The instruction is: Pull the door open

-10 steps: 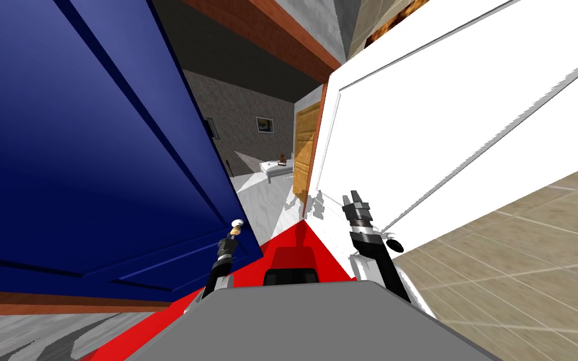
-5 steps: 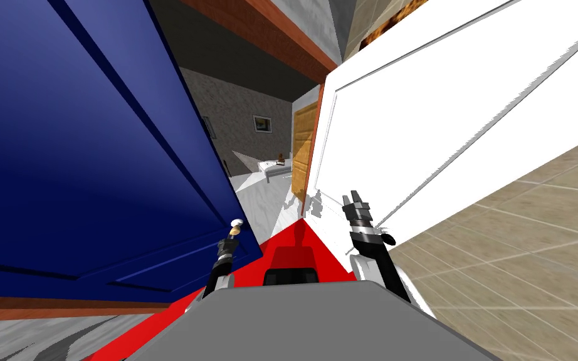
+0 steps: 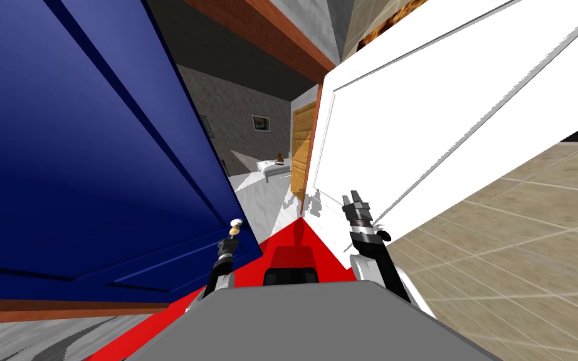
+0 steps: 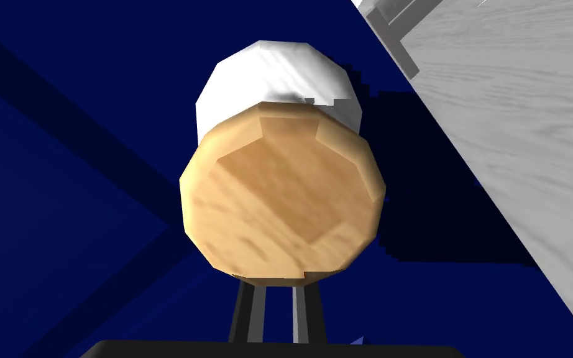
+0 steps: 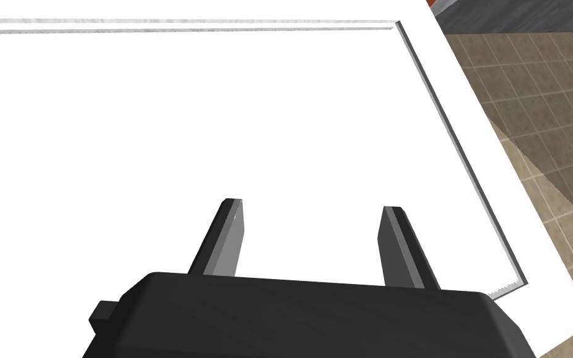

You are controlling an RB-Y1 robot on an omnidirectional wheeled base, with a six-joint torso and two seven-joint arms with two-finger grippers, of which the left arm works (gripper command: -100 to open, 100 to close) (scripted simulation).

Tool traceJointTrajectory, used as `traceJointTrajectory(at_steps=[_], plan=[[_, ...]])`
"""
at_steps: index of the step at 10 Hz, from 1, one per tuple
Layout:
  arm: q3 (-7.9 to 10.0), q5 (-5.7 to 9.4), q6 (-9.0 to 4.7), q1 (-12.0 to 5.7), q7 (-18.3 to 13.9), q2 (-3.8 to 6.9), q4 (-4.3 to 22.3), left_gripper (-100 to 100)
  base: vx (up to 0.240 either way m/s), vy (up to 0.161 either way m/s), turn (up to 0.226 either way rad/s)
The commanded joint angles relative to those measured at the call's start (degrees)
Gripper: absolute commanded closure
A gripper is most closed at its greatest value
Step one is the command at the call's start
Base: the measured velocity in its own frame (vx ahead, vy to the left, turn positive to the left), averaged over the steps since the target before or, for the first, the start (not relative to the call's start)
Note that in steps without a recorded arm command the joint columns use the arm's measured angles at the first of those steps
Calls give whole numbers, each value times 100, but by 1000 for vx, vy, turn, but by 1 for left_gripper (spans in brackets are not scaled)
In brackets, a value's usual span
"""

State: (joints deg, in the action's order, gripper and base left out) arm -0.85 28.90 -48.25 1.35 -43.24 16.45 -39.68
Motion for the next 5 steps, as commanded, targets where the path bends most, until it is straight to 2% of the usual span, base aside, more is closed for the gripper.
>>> traceJointTrajectory(at_steps=[1, 2, 5], plan=[[-105, 57, -106, -130, -286, 10, -9, 100, -42, -2, -49], [-93, 135, -32, -90, -351, -33, 102, -100, -54, 17, -14], [-174, 374, -14, -70, -791, -144, -72, -100, -122, 7, 0]])
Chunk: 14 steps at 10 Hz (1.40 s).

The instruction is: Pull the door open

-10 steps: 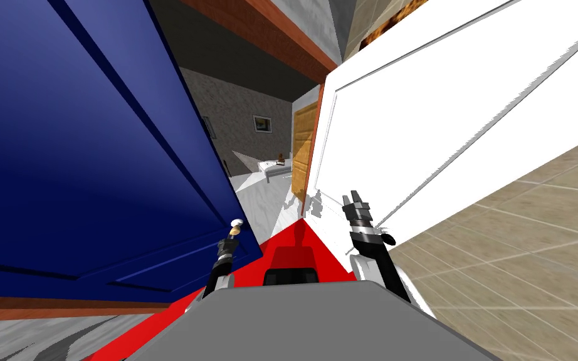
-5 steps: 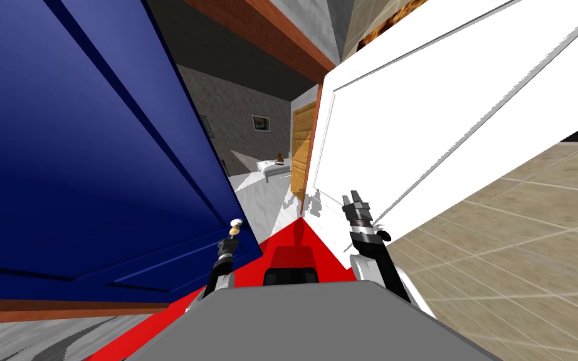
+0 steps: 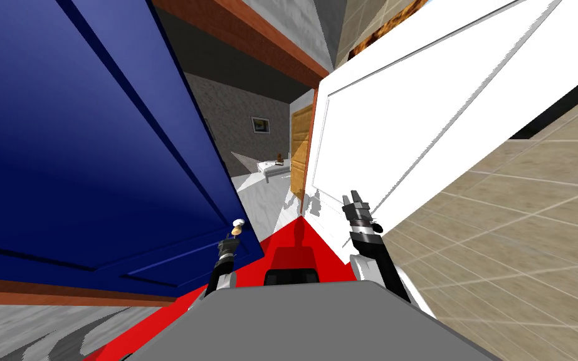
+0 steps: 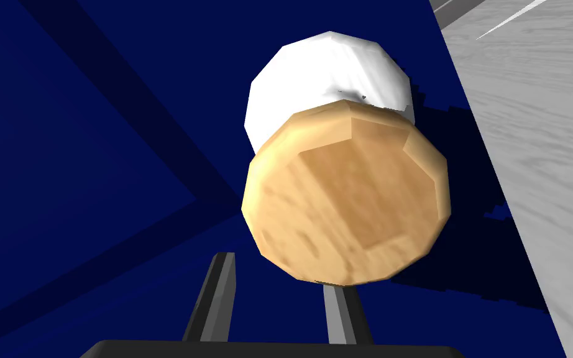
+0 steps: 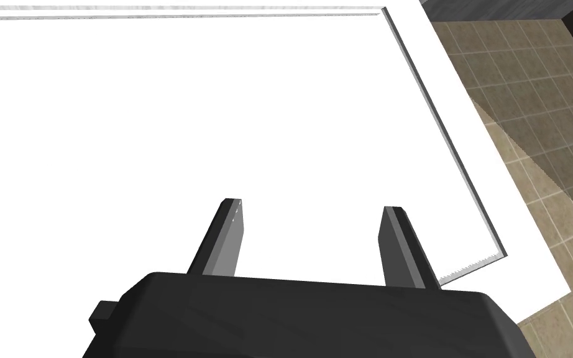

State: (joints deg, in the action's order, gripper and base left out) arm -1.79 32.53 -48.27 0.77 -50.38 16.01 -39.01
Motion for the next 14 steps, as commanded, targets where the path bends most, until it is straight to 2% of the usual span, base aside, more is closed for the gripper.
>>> traceJointTrajectory(at_steps=[1, 3, 4, 9, 14], plan=[[-105, 87, -6, -6, -215, -135, -194, -100, -113, 15, 20], [-159, 245, 6, 8, -507, -208, -309, -100, -105, 9, -36], [-159, 245, 6, 8, -507, -208, -309, -100, -47, -15, -113], [-294, 646, 37, 41, -1245, -394, -601, -100, -75, -13, -31], [-407, 981, 63, 69, -1861, -549, -845, -100, -96, 11, -23]])
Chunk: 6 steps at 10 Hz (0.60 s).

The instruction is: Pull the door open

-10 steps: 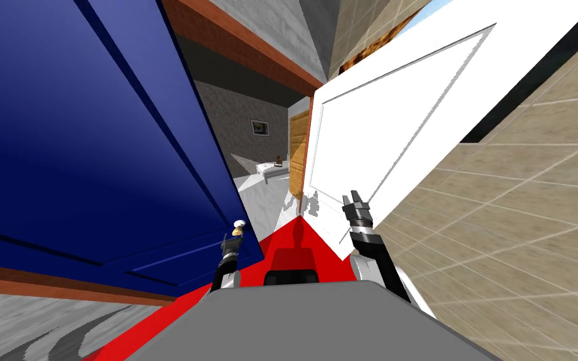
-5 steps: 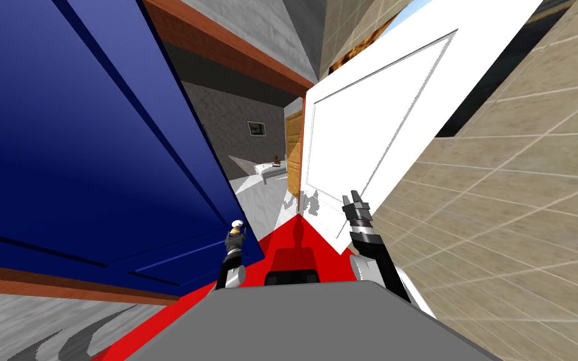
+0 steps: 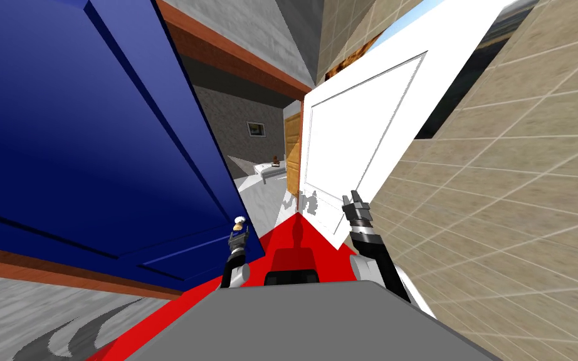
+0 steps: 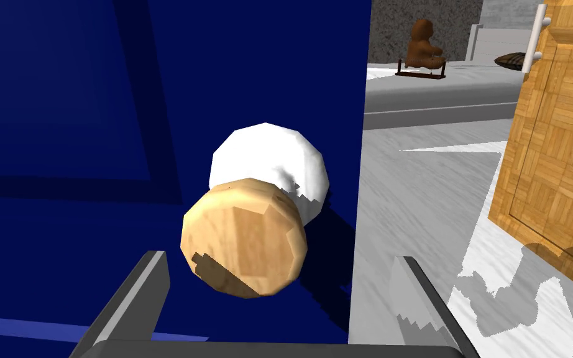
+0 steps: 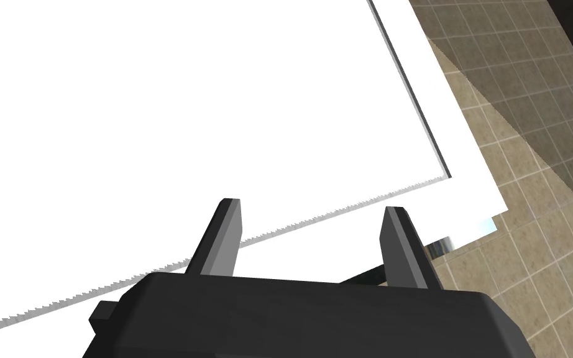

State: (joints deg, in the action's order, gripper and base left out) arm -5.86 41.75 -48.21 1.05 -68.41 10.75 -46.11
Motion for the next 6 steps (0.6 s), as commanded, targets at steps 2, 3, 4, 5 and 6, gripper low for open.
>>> traceJointTrajectory(at_steps=[2, 3, 4, 5, 6], plan=[[-12, 61, 22, 34, -90, -29, -102, -100, -68, 0, -10], [47, 112, 7, 96, -283, 142, -64, -100, 77, 20, -139], [73, 132, -4, 121, -360, 218, -41, -100, 146, 47, -146], [97, 150, -14, 145, -433, 289, -20, -100, 148, 12, -101], [77, 135, -37, 100, -400, 248, 24, -100, 64, 1, -10]])
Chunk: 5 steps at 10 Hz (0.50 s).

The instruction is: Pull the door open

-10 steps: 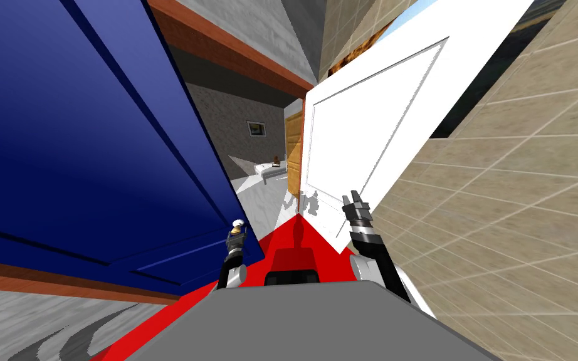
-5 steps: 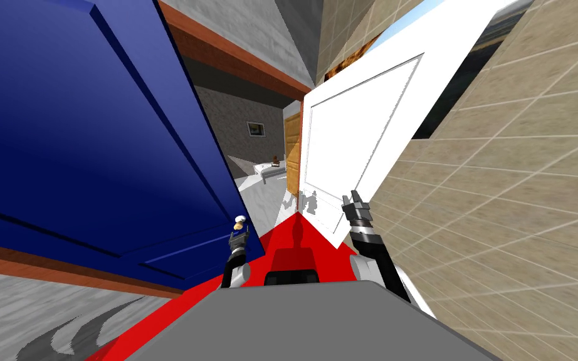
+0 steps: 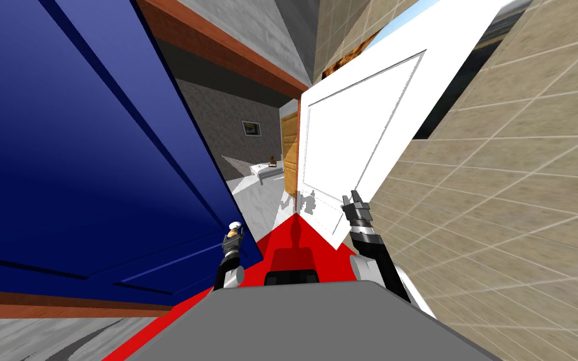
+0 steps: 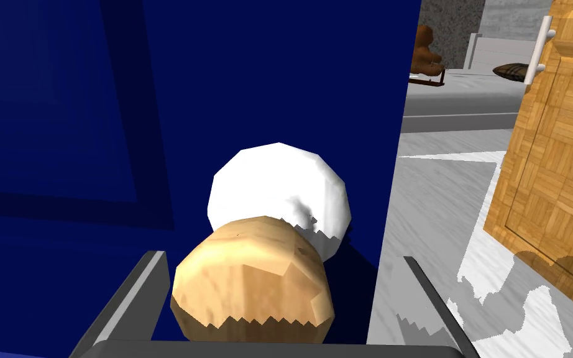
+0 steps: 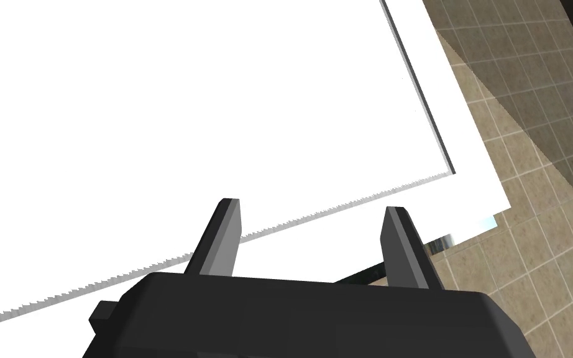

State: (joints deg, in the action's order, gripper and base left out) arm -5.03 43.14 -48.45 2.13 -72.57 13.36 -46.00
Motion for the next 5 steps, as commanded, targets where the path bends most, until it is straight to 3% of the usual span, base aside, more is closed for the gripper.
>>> traceJointTrajectory(at_steps=[1, 5], plan=[[-6, -4, -12, -8, 17, -13, 13, 100, -6, 12, 48], [-6, -4, -12, -8, 17, -13, 13, 100, -15, 4, -5]])
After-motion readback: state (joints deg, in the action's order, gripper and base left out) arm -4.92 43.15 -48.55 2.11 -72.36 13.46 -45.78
